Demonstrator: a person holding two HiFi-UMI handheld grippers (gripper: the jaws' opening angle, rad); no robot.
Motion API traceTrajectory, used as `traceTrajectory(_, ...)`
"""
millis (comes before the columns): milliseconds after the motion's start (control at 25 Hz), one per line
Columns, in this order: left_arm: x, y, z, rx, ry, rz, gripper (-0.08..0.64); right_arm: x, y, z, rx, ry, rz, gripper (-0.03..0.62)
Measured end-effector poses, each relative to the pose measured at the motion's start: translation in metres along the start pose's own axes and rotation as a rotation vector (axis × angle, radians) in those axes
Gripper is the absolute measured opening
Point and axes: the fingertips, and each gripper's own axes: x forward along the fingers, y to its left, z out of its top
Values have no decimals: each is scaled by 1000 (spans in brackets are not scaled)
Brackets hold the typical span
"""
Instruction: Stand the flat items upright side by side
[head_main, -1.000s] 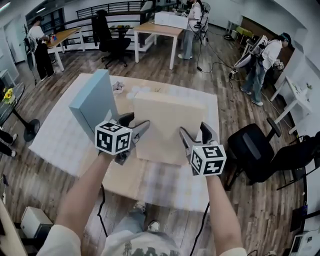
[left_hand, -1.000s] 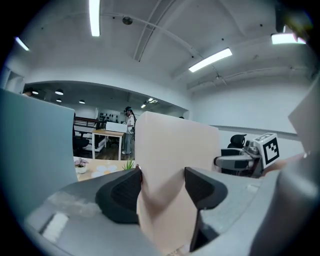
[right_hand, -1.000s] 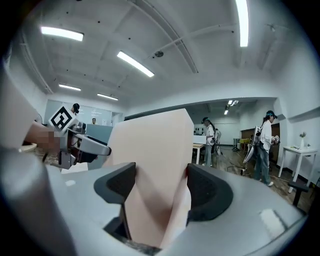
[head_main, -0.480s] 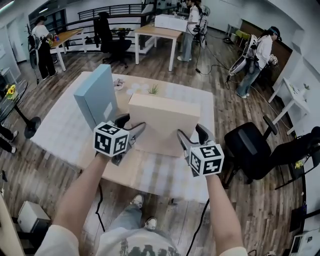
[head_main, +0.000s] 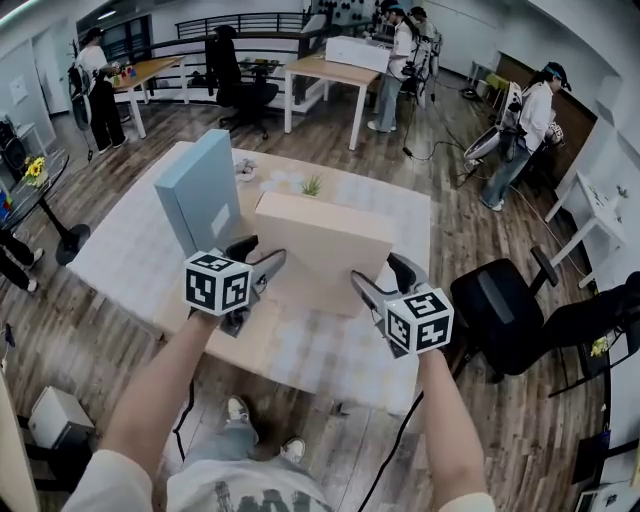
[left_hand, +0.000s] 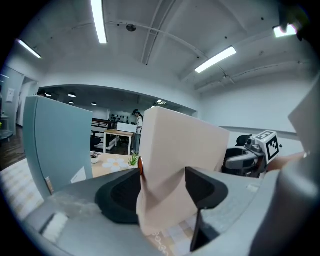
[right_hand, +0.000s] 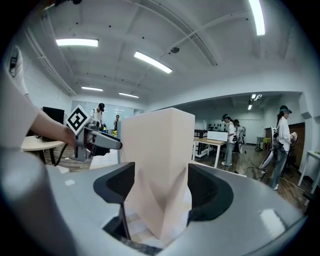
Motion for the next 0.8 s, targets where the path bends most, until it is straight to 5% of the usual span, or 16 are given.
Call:
traceTrajectory(400,2,3,-1,-7,-36,71,284,21,-5,-10,10,68,295,387)
traceTrajectory(800,4,9,-3,-22,-47,108,284,47,-15,-5,58,54,429,434)
